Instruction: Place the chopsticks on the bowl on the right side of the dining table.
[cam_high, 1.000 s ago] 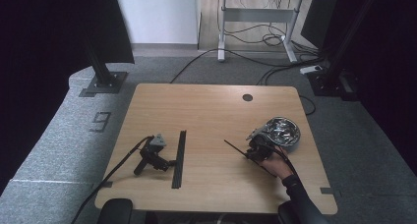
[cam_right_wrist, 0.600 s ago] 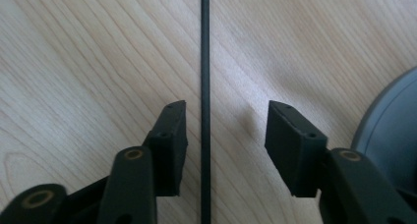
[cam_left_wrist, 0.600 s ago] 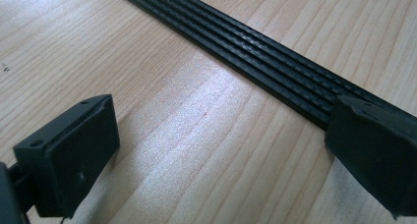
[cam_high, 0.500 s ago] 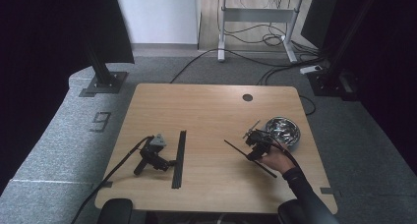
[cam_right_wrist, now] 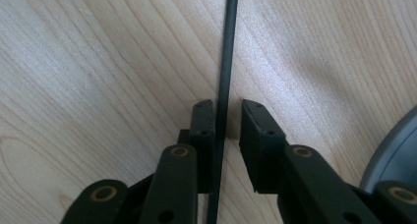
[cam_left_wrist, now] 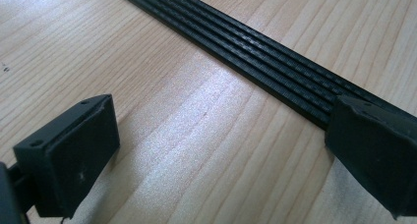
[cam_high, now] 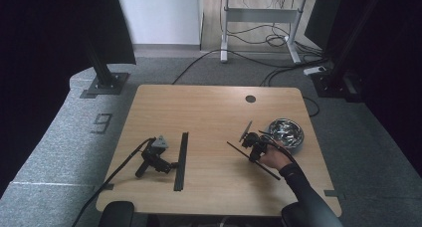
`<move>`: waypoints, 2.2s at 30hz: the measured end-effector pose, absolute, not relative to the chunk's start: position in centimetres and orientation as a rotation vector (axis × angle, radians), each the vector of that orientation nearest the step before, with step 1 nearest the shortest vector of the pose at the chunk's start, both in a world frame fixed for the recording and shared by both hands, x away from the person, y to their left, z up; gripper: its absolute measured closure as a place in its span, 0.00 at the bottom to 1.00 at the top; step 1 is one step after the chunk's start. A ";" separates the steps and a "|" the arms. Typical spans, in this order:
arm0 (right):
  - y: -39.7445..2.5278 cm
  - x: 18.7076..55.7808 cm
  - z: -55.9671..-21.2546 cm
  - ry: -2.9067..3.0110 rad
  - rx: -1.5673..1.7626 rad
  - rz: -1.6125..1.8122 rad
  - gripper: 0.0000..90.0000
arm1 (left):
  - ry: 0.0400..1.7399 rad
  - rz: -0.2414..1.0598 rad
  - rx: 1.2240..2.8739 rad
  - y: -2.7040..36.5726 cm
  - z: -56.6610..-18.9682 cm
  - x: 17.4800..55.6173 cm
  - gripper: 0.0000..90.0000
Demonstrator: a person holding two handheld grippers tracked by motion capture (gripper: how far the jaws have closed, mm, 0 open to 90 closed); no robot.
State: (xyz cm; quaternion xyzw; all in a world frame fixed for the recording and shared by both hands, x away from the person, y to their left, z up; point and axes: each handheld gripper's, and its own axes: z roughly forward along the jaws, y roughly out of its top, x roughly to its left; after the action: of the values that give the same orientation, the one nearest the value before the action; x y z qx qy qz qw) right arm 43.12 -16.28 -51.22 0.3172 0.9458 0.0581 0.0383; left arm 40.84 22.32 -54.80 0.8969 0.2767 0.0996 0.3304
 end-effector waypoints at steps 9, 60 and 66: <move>-16.3 43.7 -51.3 2.953 1.023 0.181 0.95 | 0.724 0.260 2.345 22.3 -54.8 40.8 0.00; -19.5 43.8 -43.5 2.851 1.057 0.266 0.95 | 0.723 0.260 2.347 22.3 -54.8 40.8 0.00; -20.5 44.2 -41.9 2.815 1.070 0.263 0.95 | 0.723 0.260 2.347 22.3 -54.8 40.8 0.00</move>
State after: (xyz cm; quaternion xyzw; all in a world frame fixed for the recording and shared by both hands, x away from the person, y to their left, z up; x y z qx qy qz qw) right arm 44.16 -20.45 -41.94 0.3535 0.9295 0.0868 0.0593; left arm 40.84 22.32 -54.79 0.8972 0.2764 0.0994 0.3298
